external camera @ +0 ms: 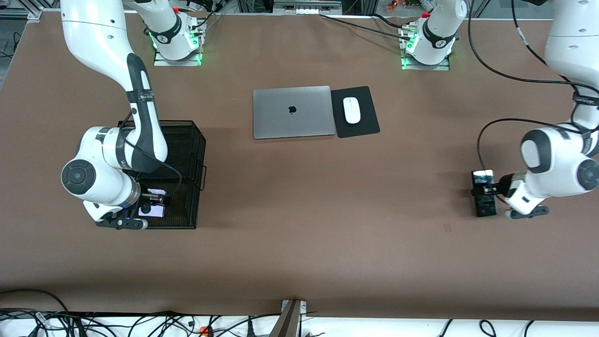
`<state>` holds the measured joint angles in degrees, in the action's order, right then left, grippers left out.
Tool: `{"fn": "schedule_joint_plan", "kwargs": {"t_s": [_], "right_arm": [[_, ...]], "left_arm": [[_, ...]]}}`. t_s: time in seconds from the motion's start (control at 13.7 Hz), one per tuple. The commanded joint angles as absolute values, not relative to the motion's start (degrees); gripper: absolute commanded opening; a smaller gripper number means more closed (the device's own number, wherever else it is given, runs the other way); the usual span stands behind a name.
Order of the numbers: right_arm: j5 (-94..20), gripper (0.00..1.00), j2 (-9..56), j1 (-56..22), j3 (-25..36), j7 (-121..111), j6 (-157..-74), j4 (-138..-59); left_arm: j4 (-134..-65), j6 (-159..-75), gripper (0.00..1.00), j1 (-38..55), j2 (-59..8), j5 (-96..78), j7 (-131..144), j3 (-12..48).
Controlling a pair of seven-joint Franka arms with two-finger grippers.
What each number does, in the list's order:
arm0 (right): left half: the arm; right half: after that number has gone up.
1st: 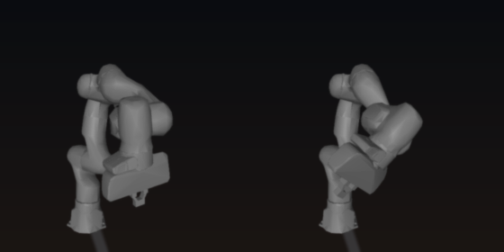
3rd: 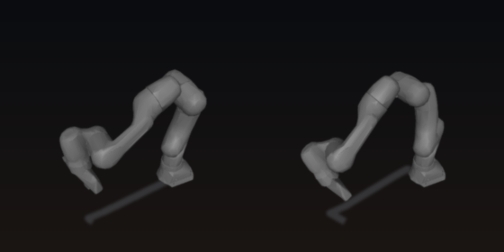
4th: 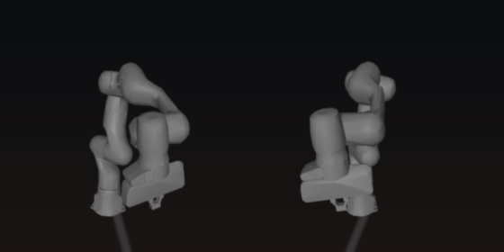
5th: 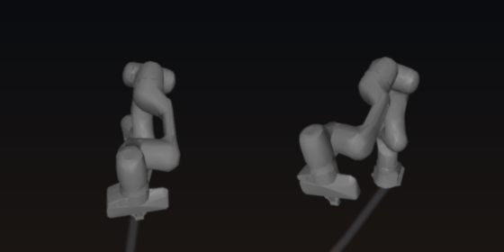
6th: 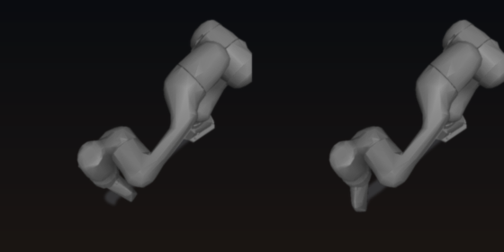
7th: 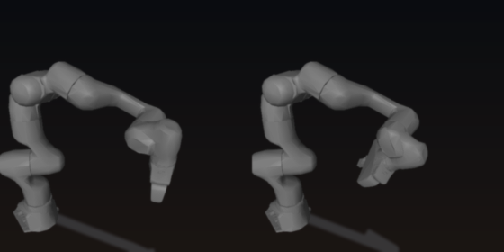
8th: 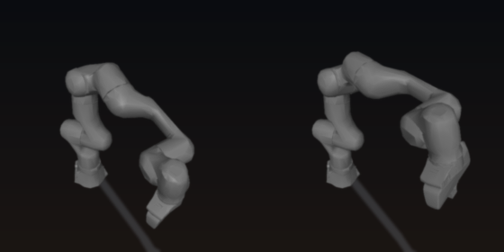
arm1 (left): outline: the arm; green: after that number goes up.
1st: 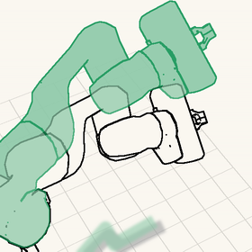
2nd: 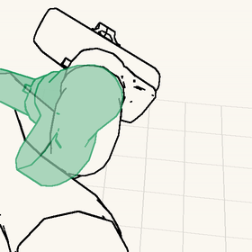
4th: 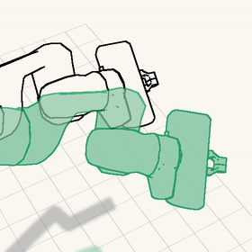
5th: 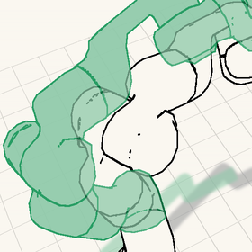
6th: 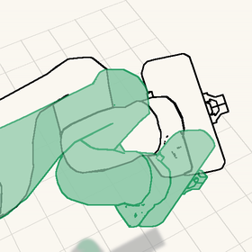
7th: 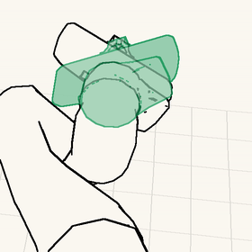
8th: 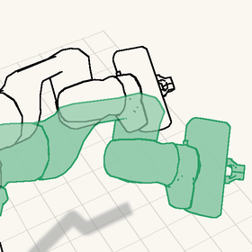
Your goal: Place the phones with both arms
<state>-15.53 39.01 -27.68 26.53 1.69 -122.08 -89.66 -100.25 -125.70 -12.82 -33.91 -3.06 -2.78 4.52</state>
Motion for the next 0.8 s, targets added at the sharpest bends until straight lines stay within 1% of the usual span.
{"fn": "schedule_joint_plan", "kwargs": {"t_s": [0.0, 0.07, 0.29, 0.44, 0.51, 0.73], "right_arm": [[-16.7, 0.18, 36.3, -27.25, 25.93, 1.05, -122.7, -92.46], [-16.79, 0.18, 36.3, -26.99, 25.93, 1.05, -122.7, -92.72], [-16.79, 0.3, 36.91, -26.72, 25.93, -0.88, -122.08, -92.81], [-16.79, 0.34, 37.26, -26.46, 25.84, -0.88, -122.08, -92.81], [-16.87, 0.47, 37.44, -26.46, 25.84, -0.7, -122.08, -92.81], [-16.87, 0.48, 37.88, -26.46, 25.66, -0.26, -122.08, -92.81]], "left_arm": [[-100.72, -123.58, 0.0, -8.55, -30.59, -1.93, 0.5, 4.22], [-100.81, -123.66, 0.0, -6.26, -30.59, -1.93, 4.44, 4.22], [-101.51, -124.36, 0.0, 1.03, -30.67, -1.85, 14.57, 4.22], [-102.3, -126.99, 0.0, 4.47, -30.59, -1.85, 17.65, 4.31], [-102.91, -128.92, 0.0, 6.66, -30.59, -1.85, 19.75, 4.31], [-102.57, -132.09, 0.0, 13.25, -31.11, -1.93, 26.53, 4.39]]}}
